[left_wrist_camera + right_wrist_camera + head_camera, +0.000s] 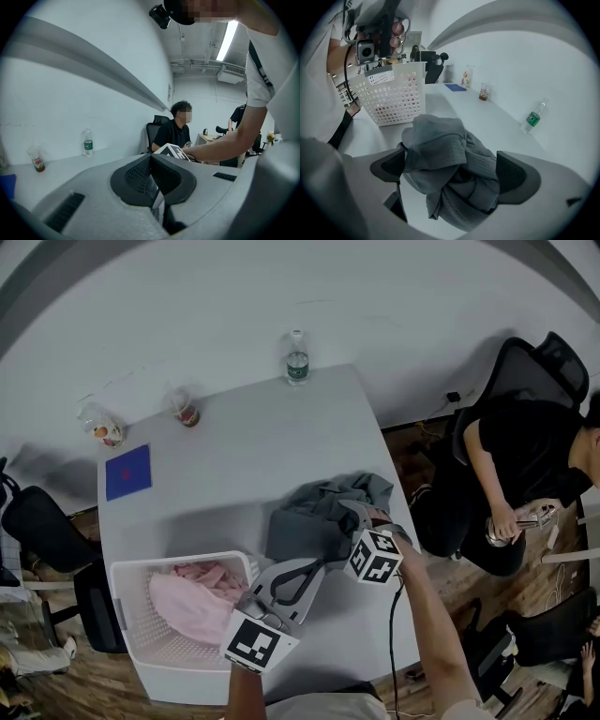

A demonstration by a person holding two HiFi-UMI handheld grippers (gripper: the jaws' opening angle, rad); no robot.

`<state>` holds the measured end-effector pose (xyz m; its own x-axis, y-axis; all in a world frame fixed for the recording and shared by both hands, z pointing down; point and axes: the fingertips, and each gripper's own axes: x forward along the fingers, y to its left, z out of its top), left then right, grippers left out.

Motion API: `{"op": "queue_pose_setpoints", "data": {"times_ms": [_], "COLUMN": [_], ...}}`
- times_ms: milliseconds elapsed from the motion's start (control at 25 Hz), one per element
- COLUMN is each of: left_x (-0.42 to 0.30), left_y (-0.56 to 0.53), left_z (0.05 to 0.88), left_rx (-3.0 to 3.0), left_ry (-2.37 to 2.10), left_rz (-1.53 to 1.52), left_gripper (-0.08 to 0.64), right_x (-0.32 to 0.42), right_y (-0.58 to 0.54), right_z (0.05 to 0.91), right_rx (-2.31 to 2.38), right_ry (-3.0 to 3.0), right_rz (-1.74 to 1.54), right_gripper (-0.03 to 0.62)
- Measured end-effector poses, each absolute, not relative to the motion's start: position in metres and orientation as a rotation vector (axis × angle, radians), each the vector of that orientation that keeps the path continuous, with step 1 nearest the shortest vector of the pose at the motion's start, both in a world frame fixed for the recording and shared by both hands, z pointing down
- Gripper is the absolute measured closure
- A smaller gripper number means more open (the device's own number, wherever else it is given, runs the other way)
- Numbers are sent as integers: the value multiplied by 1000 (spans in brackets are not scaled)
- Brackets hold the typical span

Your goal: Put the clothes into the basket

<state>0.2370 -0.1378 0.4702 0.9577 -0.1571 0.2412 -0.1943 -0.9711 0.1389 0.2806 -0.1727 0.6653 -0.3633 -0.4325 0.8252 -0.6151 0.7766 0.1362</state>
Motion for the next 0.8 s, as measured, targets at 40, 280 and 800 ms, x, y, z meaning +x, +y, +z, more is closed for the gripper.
{"op": "queue_pose_setpoints", "data": {"times_ms": [40,280,800], "left_x": [238,239,241], "left_y": [-138,-140,-144], "left_z": [471,476,483], "left_rx": [2946,2939,2918], "left_ry": [-266,-261,-265], "left_rz": [346,349,352], "left_gripper": [554,554,554], "right_x": [281,281,283], "right_y": [-174,-178,-190], "right_z": [668,686,718], "right_rx": [779,750,717], "right_ry": [-2011,-2002,-1988], "right_rz": [244,268,271], "right_gripper": [17,17,17]}}
